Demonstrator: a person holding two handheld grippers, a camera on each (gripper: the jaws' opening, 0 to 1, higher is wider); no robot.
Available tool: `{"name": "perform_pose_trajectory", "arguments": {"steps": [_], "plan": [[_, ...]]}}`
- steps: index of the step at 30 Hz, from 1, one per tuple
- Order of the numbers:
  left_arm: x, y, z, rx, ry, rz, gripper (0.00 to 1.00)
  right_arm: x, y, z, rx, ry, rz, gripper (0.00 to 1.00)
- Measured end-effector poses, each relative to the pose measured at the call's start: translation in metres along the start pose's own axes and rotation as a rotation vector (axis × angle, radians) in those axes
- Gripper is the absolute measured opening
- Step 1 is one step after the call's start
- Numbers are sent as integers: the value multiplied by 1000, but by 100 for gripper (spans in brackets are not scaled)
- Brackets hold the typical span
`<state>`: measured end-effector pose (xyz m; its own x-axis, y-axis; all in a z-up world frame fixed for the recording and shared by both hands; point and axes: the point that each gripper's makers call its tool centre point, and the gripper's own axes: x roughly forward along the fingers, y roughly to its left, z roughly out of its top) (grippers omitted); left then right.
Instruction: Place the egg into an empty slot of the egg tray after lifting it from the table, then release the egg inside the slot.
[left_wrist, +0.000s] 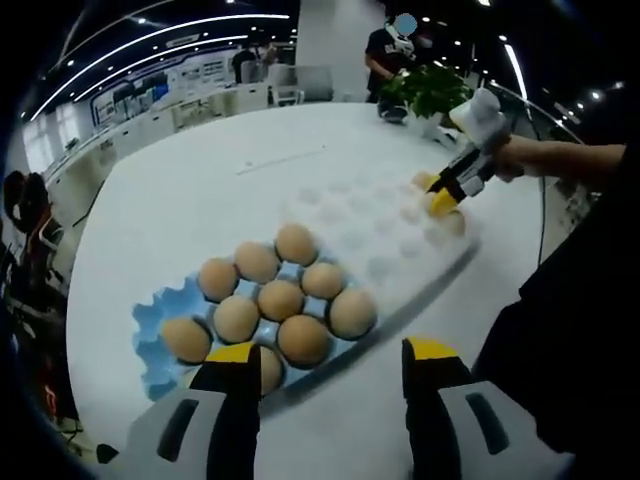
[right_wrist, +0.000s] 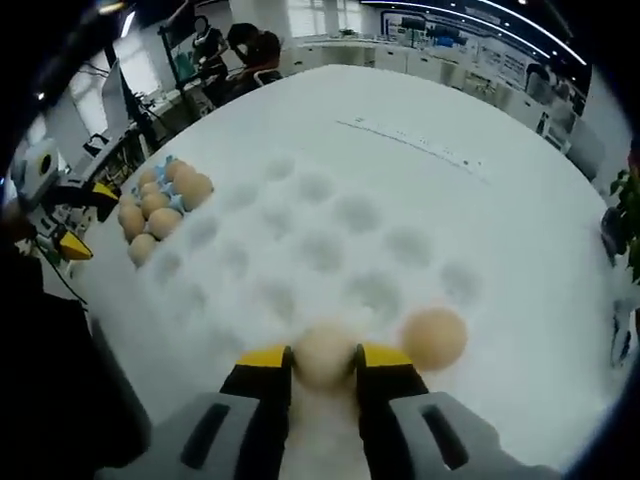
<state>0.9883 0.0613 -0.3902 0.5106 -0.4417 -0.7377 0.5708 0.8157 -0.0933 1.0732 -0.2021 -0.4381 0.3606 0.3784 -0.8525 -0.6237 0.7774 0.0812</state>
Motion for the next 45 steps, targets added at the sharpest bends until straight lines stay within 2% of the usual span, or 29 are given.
{"name": "perform_pose_trajectory", "arguments": {"steps": [3, 7, 12, 17, 22, 27, 31, 36, 38, 39, 45], "plan": [[0, -2, 1, -3, -6, -3, 58, -1, -1, 0, 19, 0, -5, 26], [2, -5, 4, 0, -11, -10, 58, -7, -3, 3, 92, -24, 17, 26], [7, -10, 10, 6, -28, -24, 57, -16, -2, 14, 249, -94, 72, 26], [13, -16, 18, 18, -35, -41, 57, -15, -4, 14, 273, -100, 71, 25], [14, -18, 19, 20, -37, -50, 57, -18, -1, 19, 295, -121, 86, 25], [14, -19, 17, 21, -30, -53, 57, -22, 10, 36, 392, -178, 146, 25], [15, -19, 20, 16, -43, -49, 57, -20, 19, 42, 422, -187, 182, 25], [18, -21, 29, 42, -76, -39, 56, -16, 37, 47, 437, -178, 232, 25], [20, -21, 41, 90, -143, -23, 56, -16, 43, 50, 447, -187, 251, 25], [20, -24, 45, 70, -164, -29, 57, -16, 46, 51, 460, -188, 265, 25], [28, -37, 60, 82, -227, -41, 52, -17, 60, 58, 531, -206, 326, 25]]}}
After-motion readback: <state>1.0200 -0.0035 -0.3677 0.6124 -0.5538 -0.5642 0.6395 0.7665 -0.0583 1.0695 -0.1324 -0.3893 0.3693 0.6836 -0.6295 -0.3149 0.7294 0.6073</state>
